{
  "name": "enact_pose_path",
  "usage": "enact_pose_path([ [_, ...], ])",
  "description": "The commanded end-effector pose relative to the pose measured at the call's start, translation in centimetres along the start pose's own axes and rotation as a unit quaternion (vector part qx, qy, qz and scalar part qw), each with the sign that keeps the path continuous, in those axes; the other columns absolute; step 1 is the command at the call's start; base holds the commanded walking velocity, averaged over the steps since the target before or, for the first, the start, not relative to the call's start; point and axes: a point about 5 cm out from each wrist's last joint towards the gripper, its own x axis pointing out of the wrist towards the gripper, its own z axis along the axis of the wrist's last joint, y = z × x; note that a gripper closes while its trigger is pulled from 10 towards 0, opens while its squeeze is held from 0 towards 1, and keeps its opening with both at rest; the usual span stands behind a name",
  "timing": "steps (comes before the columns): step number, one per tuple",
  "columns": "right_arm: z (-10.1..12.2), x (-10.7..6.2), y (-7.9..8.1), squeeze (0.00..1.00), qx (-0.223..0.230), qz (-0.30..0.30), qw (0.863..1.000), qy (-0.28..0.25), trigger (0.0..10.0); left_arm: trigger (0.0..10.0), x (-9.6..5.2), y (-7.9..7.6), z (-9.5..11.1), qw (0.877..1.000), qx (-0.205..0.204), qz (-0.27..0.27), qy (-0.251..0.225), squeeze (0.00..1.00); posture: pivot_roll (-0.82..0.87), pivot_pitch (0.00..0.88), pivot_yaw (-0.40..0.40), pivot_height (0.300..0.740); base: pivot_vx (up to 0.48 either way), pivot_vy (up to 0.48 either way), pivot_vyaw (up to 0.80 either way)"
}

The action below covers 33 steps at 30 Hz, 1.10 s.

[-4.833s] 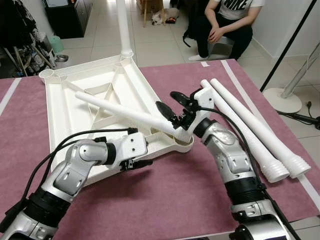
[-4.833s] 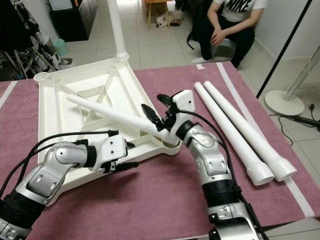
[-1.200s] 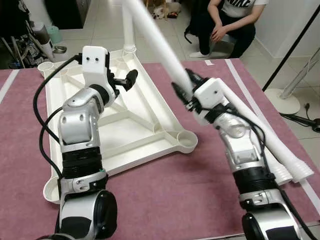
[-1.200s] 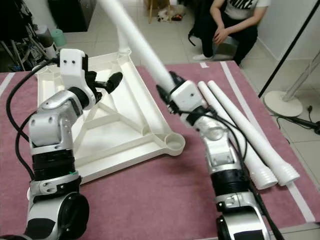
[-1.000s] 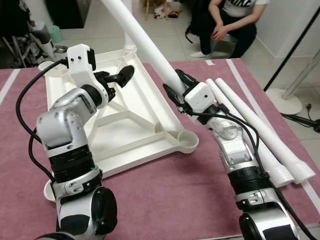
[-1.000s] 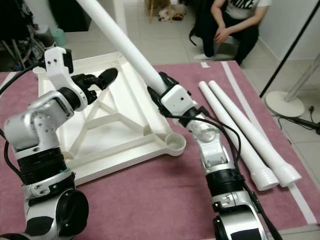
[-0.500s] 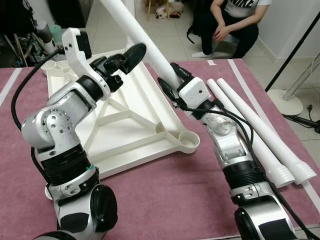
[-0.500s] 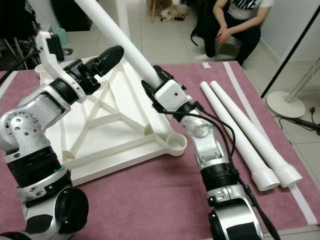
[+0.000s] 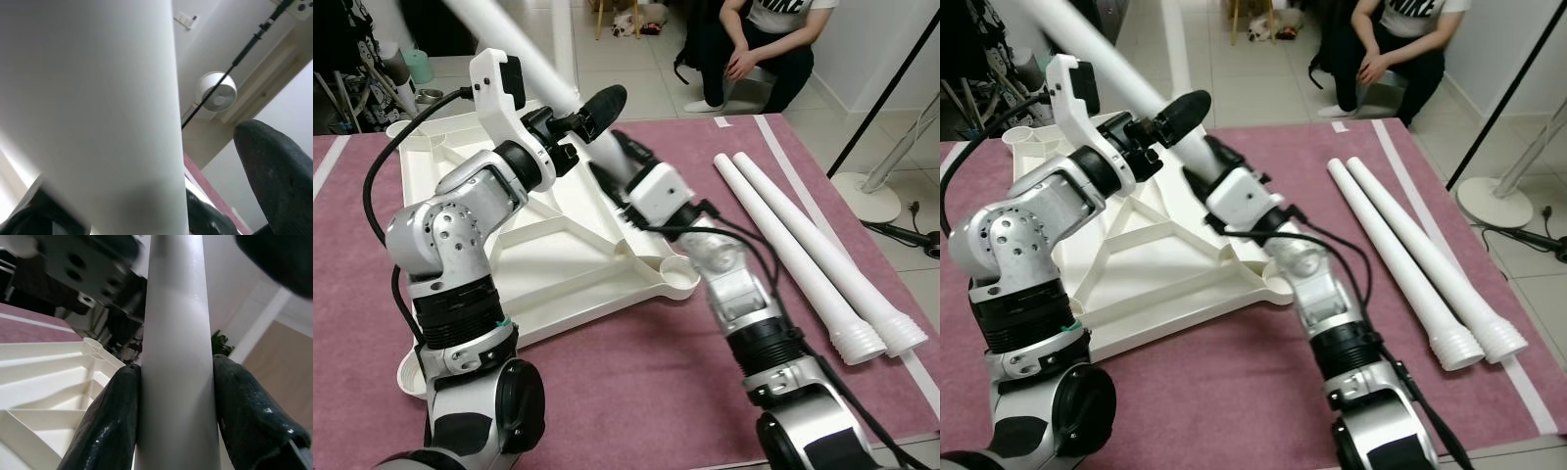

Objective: Building children table

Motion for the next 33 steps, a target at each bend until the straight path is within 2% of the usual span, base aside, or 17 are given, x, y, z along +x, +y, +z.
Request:
enact_pose_path([
  [1,0.3,0.0,0.4,0.0,-0.003,0.005,1.0,-0.011,10.0,8.7,2.6,-5.0,-1.1,0.993,-0.071,-0.092,-0.016,0.0,0.06,0.0,0.065,0.74,0.0,0.0,0.0],
  [2,0.2,-0.1,0.5,0.0,-0.002,0.006,1.0,-0.008,10.0,0.6,2.6,-5.0,-1.0,0.993,-0.076,-0.091,-0.02,0.0,0.06,0.0,0.065,0.74,0.0,0.0,0.0],
  [3,0.2,-0.1,0.5,0.0,-0.002,0.006,1.0,-0.008,10.0,0.6,2.6,-5.0,-1.0,0.993,-0.076,-0.091,-0.02,0.0,0.06,0.0,0.065,0.74,0.0,0.0,0.0],
  [4,0.0,-0.1,0.6,0.0,-0.002,0.004,1.0,-0.003,10.0,0.0,2.5,-5.0,-0.8,0.992,-0.077,-0.093,-0.024,0.0,0.05,0.0,0.064,0.74,0.0,0.0,0.0],
  [13,-1.1,-0.3,-0.2,0.0,-0.002,-0.021,0.999,0.033,10.0,0.0,2.1,-5.3,-1.1,0.993,-0.058,-0.101,-0.024,0.0,0.05,0.0,0.061,0.74,0.0,0.0,0.0],
  [17,-1.9,0.0,-0.9,0.0,-0.008,-0.052,0.996,0.069,10.0,0.0,2.1,-5.9,-1.6,0.994,-0.014,-0.105,-0.017,0.0,0.05,0.0,0.059,0.74,0.0,0.0,0.0],
  [18,-2.1,0.0,-1.0,0.58,-0.005,-0.055,0.996,0.076,10.0,0.0,2.1,-6.2,-1.8,0.994,0.005,-0.109,-0.015,0.0,0.05,0.0,0.058,0.74,0.0,0.0,0.0],
  [19,-2.1,0.1,-1.0,1.0,0.012,-0.06,0.995,0.081,10.0,0.0,2.0,-6.4,-1.8,0.993,0.027,-0.112,-0.014,0.0,0.05,0.0,0.057,0.74,0.0,0.0,0.0],
  [21,-2.2,0.3,-0.8,1.0,0.04,-0.059,0.993,0.091,10.0,0.0,2.0,-6.8,-1.9,0.99,0.068,-0.119,-0.013,0.0,0.05,0.0,0.057,0.74,0.0,0.0,0.0],
  [23,-2.2,0.4,-0.6,1.0,0.048,-0.057,0.993,0.096,10.0,0.0,1.9,-7.0,-2.0,0.989,0.086,-0.122,-0.013,0.0,0.05,0.0,0.057,0.74,0.0,0.0,0.0],
  [24,-2.3,0.5,-0.4,0.17,0.071,-0.052,0.991,0.105,10.0,0.0,1.9,-7.1,-2.1,0.987,0.099,-0.128,-0.011,0.0,0.05,0.0,0.056,0.74,0.0,0.0,0.0],
  [26,-2.3,0.5,-0.4,0.17,0.071,-0.052,0.991,0.105,10.0,0.0,1.9,-7.1,-2.1,0.987,0.099,-0.128,-0.011,0.0,0.05,0.0,0.056,0.74,0.0,0.0,0.0],
  [27,-2.3,0.5,-0.1,0.0,0.094,-0.048,0.988,0.11,10.0,0.0,1.8,-7.4,-2.2,0.983,0.119,-0.137,-0.009,0.0,0.04,0.0,0.056,0.74,0.0,0.0,0.0],
  [30,-2.2,0.5,0.0,0.0,0.113,-0.043,0.986,0.112,10.0,0.0,1.6,-7.6,-2.2,0.981,0.13,-0.147,-0.008,0.0,0.04,0.0,0.056,0.74,0.0,0.0,0.0],
  [31,-2.1,0.6,0.2,0.0,0.121,-0.031,0.986,0.111,10.0,0.0,1.5,-7.9,-2.3,0.975,0.151,-0.16,-0.006,0.0,0.04,0.0,0.058,0.74,0.0,0.0,0.0],
  [32,-1.9,0.6,0.3,0.0,0.122,-0.019,0.986,0.108,4.0,0.0,1.4,-8.2,-2.3,0.971,0.167,-0.171,-0.007,0.0,0.04,0.0,0.058,0.74,0.0,0.0,0.0],
  [33,-1.7,0.6,0.4,0.0,0.12,-0.007,0.987,0.105,3.4,0.0,1.3,-8.4,-2.4,0.968,0.176,-0.18,-0.009,0.0,0.04,0.0,0.058,0.74,0.0,0.0,0.0],
])
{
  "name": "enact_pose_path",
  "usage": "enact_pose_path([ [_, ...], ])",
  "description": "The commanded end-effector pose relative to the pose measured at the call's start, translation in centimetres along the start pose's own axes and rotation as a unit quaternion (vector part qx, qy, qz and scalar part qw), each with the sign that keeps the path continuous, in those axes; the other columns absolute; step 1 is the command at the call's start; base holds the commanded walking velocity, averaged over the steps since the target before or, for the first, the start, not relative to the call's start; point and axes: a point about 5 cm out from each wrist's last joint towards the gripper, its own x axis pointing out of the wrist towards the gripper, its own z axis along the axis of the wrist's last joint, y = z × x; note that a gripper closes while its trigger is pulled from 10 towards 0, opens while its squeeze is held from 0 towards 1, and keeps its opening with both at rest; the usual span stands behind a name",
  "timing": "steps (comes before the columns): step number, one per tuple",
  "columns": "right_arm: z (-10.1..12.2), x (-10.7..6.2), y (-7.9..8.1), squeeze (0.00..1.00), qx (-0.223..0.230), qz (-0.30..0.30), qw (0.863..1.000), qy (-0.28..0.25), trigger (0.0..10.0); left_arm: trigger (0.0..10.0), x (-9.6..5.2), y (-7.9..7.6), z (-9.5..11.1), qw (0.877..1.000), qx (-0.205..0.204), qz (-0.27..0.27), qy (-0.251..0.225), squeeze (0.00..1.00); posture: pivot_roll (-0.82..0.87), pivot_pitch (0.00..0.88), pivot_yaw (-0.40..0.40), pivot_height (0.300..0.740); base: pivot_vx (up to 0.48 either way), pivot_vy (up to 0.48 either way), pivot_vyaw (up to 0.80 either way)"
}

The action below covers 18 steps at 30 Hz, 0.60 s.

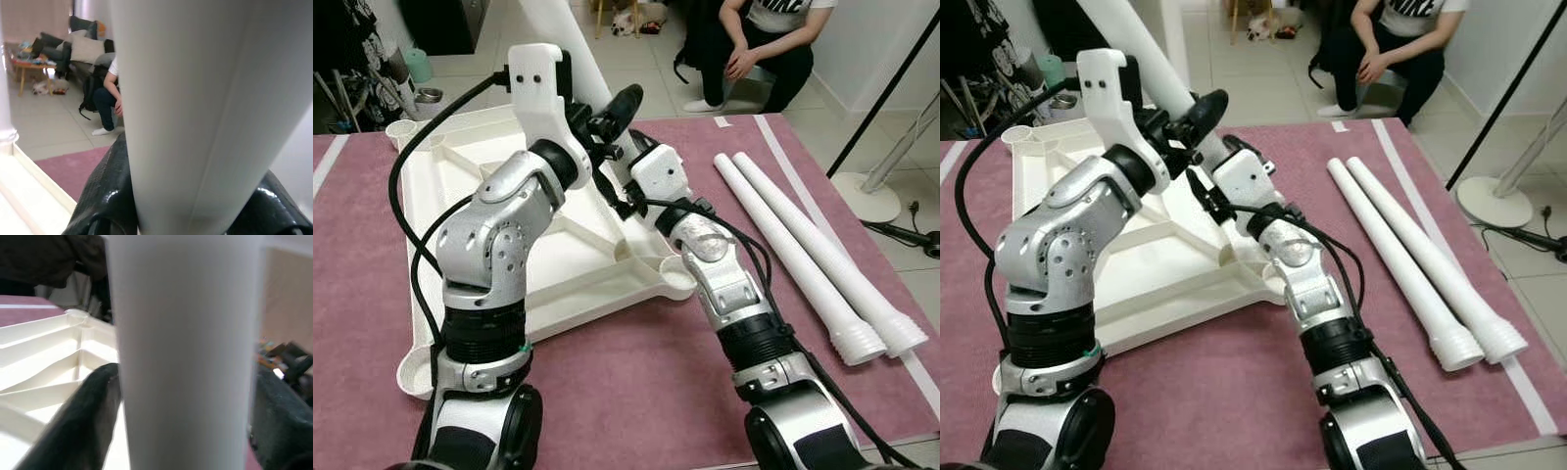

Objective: Building children table

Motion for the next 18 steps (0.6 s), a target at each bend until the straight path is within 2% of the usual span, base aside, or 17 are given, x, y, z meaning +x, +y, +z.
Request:
enact_pose_path([
  [1,0.2,0.4,1.2,0.0,0.013,0.033,0.999,-0.001,3.4,0.0,0.4,-4.0,0.3,0.989,-0.005,-0.15,-0.011,0.0,0.04,0.0,0.058,0.74,0.0,0.0,0.0],
  [2,0.3,0.3,1.3,0.0,0.011,0.044,0.999,-0.003,0.0,0.0,0.3,-4.2,0.3,0.987,0.002,-0.159,-0.013,0.0,0.04,0.0,0.058,0.74,0.0,0.0,0.0],
  [8,0.8,0.2,1.5,0.0,0.008,0.073,0.997,-0.011,0.0,0.0,0.2,-4.8,0.1,0.984,0.014,-0.178,-0.02,0.0,0.04,0.0,0.054,0.74,0.0,0.0,0.0],
  [14,1.1,0.0,1.6,0.0,0.016,0.077,0.997,-0.013,0.0,0.0,0.1,-5.0,-0.2,0.983,0.024,-0.179,-0.016,0.0,0.04,0.0,0.052,0.74,0.0,0.0,0.0],
  [15,1.2,0.0,1.5,0.0,0.024,0.072,0.997,-0.014,0.0,10.0,0.1,-4.8,-0.7,0.985,0.037,-0.171,-0.005,0.42,0.04,0.0,0.053,0.74,0.0,0.0,0.0],
  [16,1.2,0.0,1.5,0.0,0.024,0.072,0.997,-0.014,0.0,10.0,0.1,-4.8,-0.7,0.985,0.037,-0.171,-0.005,0.42,0.04,0.0,0.053,0.74,0.0,0.0,0.0],
  [17,1.4,0.1,1.1,0.0,0.04,0.056,0.997,-0.019,0.0,10.0,-0.1,-4.6,-1.1,0.984,0.032,-0.175,0.007,1.0,0.04,0.0,0.057,0.74,0.0,0.0,0.0],
  [18,1.4,0.1,1.1,0.0,0.04,0.056,0.997,-0.019,0.0,10.0,-0.1,-4.6,-1.1,0.984,0.032,-0.175,0.007,1.0,0.04,0.0,0.057,0.74,0.0,0.0,0.0],
])
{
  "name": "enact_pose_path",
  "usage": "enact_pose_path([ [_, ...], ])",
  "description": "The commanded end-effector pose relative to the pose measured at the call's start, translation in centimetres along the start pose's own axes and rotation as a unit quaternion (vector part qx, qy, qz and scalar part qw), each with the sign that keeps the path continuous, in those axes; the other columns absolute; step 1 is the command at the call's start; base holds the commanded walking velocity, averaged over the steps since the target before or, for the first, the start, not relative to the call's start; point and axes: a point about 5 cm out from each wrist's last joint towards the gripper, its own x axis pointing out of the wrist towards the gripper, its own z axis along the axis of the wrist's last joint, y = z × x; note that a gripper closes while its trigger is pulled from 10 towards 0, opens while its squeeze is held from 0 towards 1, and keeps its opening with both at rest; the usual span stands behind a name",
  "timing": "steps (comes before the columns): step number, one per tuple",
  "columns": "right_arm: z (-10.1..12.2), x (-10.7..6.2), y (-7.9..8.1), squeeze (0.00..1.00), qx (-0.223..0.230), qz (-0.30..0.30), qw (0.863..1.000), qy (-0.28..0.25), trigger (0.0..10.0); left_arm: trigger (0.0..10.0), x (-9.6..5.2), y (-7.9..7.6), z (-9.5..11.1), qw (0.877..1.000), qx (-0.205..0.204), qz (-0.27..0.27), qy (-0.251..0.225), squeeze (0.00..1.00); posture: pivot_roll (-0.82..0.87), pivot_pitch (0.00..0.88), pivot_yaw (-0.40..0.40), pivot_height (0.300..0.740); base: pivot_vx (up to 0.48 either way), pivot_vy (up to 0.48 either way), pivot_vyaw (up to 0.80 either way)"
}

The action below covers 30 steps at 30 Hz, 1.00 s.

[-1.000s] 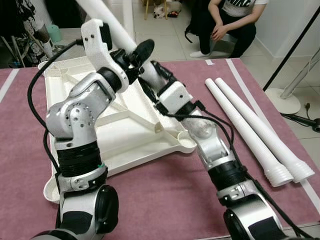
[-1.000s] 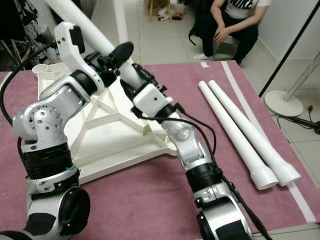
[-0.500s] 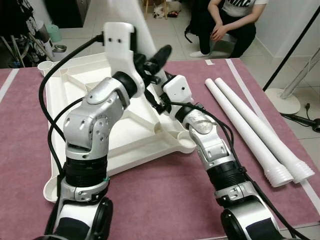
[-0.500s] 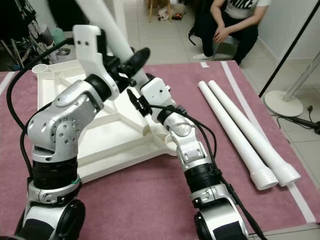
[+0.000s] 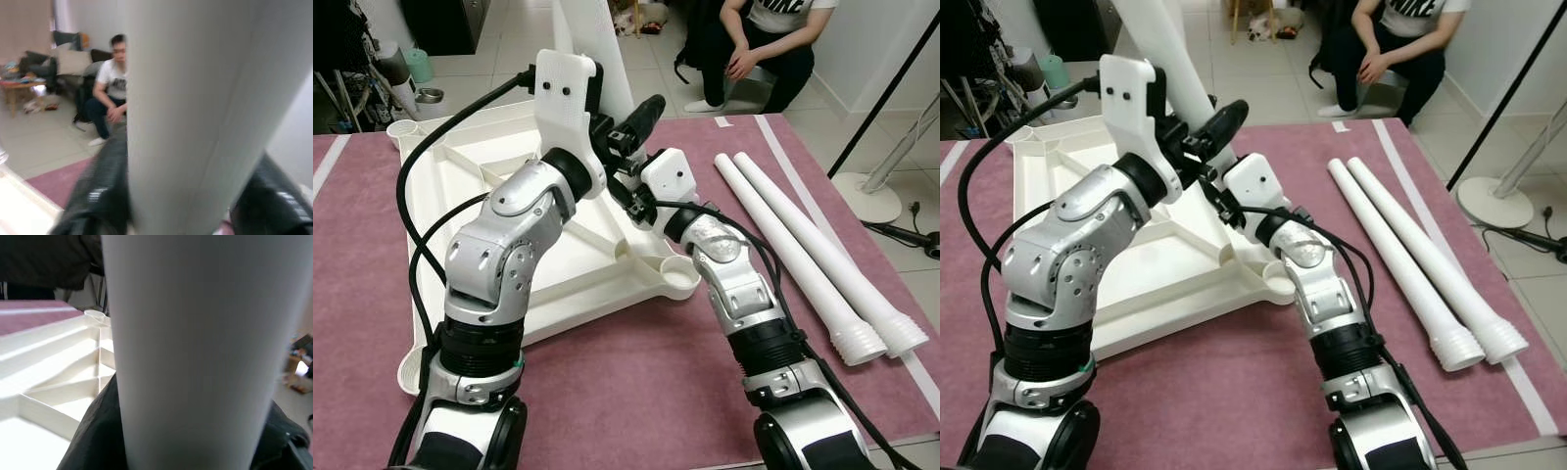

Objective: Building children table

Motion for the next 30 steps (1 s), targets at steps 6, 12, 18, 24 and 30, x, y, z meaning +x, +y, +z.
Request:
enact_pose_path([
  [6,1.7,0.5,-0.2,0.0,0.034,-0.013,0.999,-0.038,0.0,10.0,-0.4,-1.9,-0.8,0.99,-0.045,-0.131,0.028,1.0,0.04,0.0,0.063,0.74,0.0,0.0,0.0],
  [12,2.5,-0.8,-3.5,0.0,0.061,-0.071,0.994,-0.058,0.0,10.0,-2.2,0.7,-0.5,0.989,-0.104,-0.105,0.024,0.0,0.04,0.0,0.069,0.74,0.0,0.0,0.0],
  [18,2.8,-2.6,-5.0,0.0,0.072,-0.091,0.991,-0.062,0.0,10.0,-3.4,4.0,-0.9,0.99,-0.139,-0.02,0.015,0.0,0.03,0.0,0.078,0.74,0.0,0.0,0.0],
  [24,2.0,-5.4,-4.4,0.0,0.108,-0.076,0.991,-0.035,10.0,10.0,-5.3,7.0,-2.1,0.993,-0.058,0.069,0.07,0.0,0.03,0.0,0.08,0.74,0.0,0.0,0.0],
  [30,1.0,-6.8,-3.8,0.0,0.107,-0.023,0.994,0.007,10.0,10.0,-5.9,7.1,-2.7,0.993,0.015,0.055,0.107,0.0,0.02,0.0,0.091,0.74,0.0,0.0,0.0],
])
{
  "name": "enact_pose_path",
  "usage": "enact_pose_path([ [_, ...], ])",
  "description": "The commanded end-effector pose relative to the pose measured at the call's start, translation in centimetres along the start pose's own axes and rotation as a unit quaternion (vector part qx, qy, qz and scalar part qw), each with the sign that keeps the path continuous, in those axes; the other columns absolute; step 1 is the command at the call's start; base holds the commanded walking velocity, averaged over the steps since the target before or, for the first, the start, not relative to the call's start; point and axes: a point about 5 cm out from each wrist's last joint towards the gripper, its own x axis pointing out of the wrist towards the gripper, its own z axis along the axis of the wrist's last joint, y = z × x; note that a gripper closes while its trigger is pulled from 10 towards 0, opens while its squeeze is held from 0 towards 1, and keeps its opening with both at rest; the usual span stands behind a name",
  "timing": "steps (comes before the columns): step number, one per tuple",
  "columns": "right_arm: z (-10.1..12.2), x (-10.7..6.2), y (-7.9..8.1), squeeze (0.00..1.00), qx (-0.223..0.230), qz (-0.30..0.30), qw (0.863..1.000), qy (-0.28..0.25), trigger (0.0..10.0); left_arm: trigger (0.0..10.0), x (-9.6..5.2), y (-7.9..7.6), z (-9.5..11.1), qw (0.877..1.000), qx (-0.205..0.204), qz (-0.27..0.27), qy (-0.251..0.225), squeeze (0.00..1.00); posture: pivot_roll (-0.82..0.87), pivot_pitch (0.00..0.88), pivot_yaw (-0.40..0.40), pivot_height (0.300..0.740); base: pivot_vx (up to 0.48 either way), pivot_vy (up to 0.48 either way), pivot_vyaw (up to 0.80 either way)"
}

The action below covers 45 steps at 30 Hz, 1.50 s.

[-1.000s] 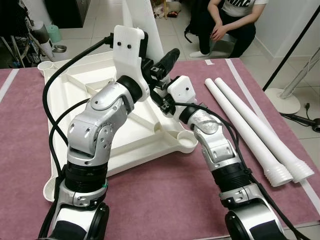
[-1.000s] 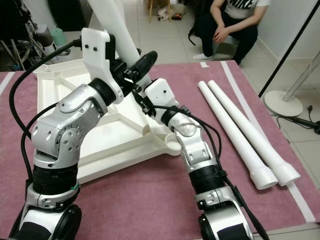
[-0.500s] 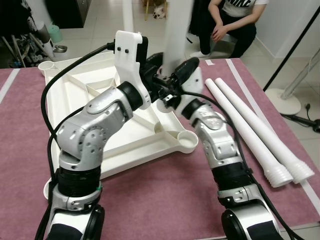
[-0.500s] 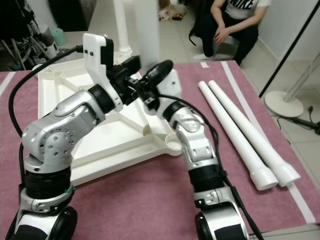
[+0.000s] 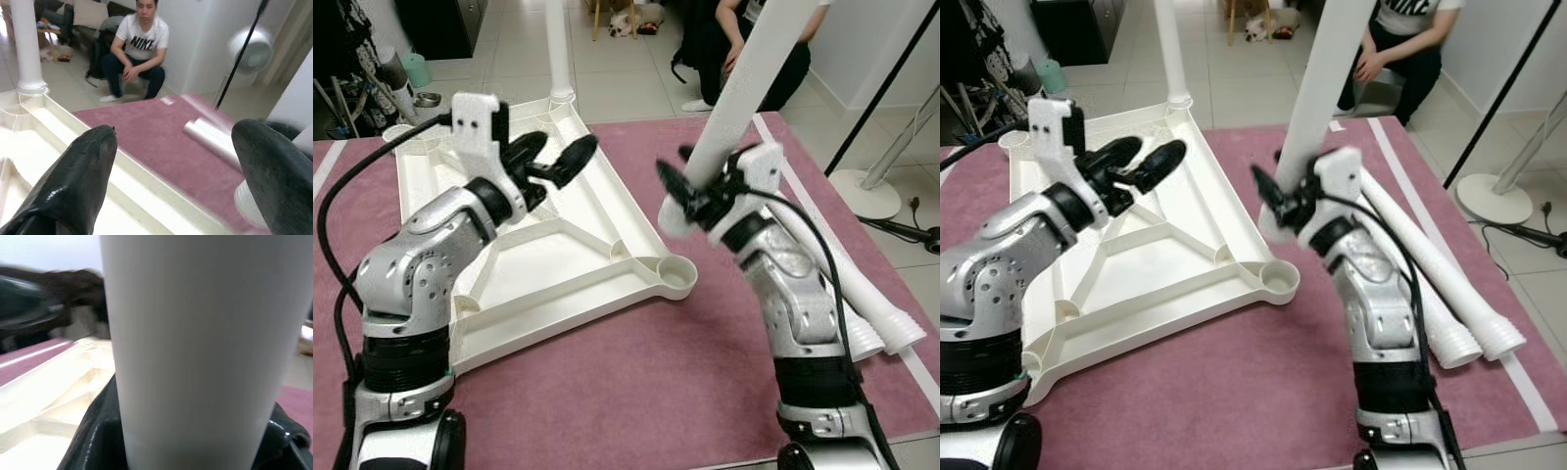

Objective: Building children table

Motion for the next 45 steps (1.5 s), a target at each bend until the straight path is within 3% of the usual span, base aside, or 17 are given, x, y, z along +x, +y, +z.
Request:
enact_pose_path([
  [1,-0.3,-0.6,0.5,0.0,0.003,0.031,0.999,0.013,10.0,10.0,-0.2,0.0,-0.4,0.999,0.042,-0.012,0.011,0.0,0.02,0.0,0.091,0.74,0.0,0.0,0.0],
  [3,-0.7,-1.1,0.2,0.0,0.001,0.047,0.998,0.034,10.0,10.0,-0.9,-0.5,-1.7,0.985,0.151,-0.06,0.057,0.0,0.01,0.0,0.096,0.74,0.0,0.0,0.0],
  [4,-0.7,-1.1,0.2,0.0,0.001,0.047,0.998,0.034,10.0,10.0,-0.9,-0.5,-1.7,0.985,0.151,-0.06,0.057,0.0,0.01,0.0,0.096,0.74,0.0,0.0,0.0],
  [6,-0.9,-1.0,-0.1,0.0,0.007,0.045,0.998,0.041,10.0,10.0,-2.4,-1.5,-4.2,0.952,0.238,-0.148,0.127,0.0,0.02,0.0,0.093,0.74,0.0,0.0,0.0],
  [7,-0.9,-1.0,-0.1,0.0,0.007,0.045,0.998,0.041,10.0,10.0,-2.4,-1.5,-4.2,0.952,0.238,-0.148,0.127,0.0,0.02,0.0,0.093,0.74,0.0,0.0,0.0],
  [10,-1.4,-0.4,0.5,0.0,0.013,0.051,0.997,0.047,10.0,10.0,-3.2,-2.6,-6.7,0.931,0.248,-0.205,0.174,0.0,0.03,0.0,0.077,0.74,0.0,0.0,0.0],
  [19,-2.2,0.1,1.0,0.0,0.022,0.038,0.998,0.052,10.0,10.0,-2.4,-4.4,-10.3,0.921,0.245,-0.216,0.211,0.0,0.02,0.0,0.072,0.74,0.0,0.0,0.0],
  [22,-2.4,0.2,1.1,0.0,0.028,0.034,0.998,0.051,10.0,10.0,-2.2,-4.7,-11.7,0.907,0.283,-0.225,0.217,0.0,0.01,0.0,0.074,0.74,0.0,0.0,0.0],
  [26,-2.5,0.2,1.2,0.0,0.032,0.032,0.998,0.051,10.0,10.0,-1.7,-4.4,-12.2,0.899,0.313,-0.219,0.215,0.0,0.02,0.0,0.074,0.74,0.0,0.0,0.0],
  [27,-2.5,0.1,1.4,0.0,0.035,0.03,0.998,0.052,10.0,5.3,-1.1,-4.1,-12.8,0.891,0.336,-0.212,0.218,0.0,0.01,0.0,0.076,0.74,0.0,0.0,0.0],
  [28,-2.5,0.1,1.4,0.0,0.035,0.03,0.998,0.052,10.0,5.3,-1.1,-4.1,-12.8,0.891,0.336,-0.212,0.218,0.0,0.01,0.0,0.076,0.74,0.0,0.0,0.0],
  [30,-2.5,0.1,1.5,0.0,0.035,0.029,0.998,0.052,10.0,2.5,-0.9,-4.1,-13.2,0.885,0.349,-0.213,0.222,0.0,0.0,0.0,0.078,0.74,0.0,0.0,0.0],
  [31,-2.5,0.1,1.5,0.0,0.035,0.029,0.998,0.052,10.0,2.5,-0.9,-4.1,-13.2,0.885,0.349,-0.213,0.222,0.0,0.0,0.0,0.078,0.74,0.0,0.0,0.0],
  [32,-2.5,0.0,1.5,0.0,0.035,0.029,0.998,0.052,10.0,0.7,-0.8,-4.1,-13.3,0.886,0.347,-0.214,0.223,0.0,0.0,0.0,0.078,0.74,0.0,0.0,0.0],
  [34,-2.5,-0.1,1.5,0.0,0.034,0.028,0.998,0.053,10.0,0.0,-0.8,-4.2,-13.5,0.885,0.346,-0.215,0.226,0.0,0.0,0.0,0.085,0.74,0.0,0.0,0.0],
  [41,-2.7,-0.8,1.8,0.0,0.034,0.039,0.997,0.058,10.0,0.0,-1.2,-4.0,-14.5,0.875,0.336,-0.241,0.25,0.0,-0.01,0.0,0.09,0.74,0.0,0.0,0.0],
  [45,-3.0,-1.3,1.9,0.0,0.04,0.054,0.996,0.066,10.0,0.0,-1.3,-4.0,-14.7,0.878,0.323,-0.246,0.253,0.0,0.0,0.0,0.094,0.74,0.0,0.0,0.0],
])
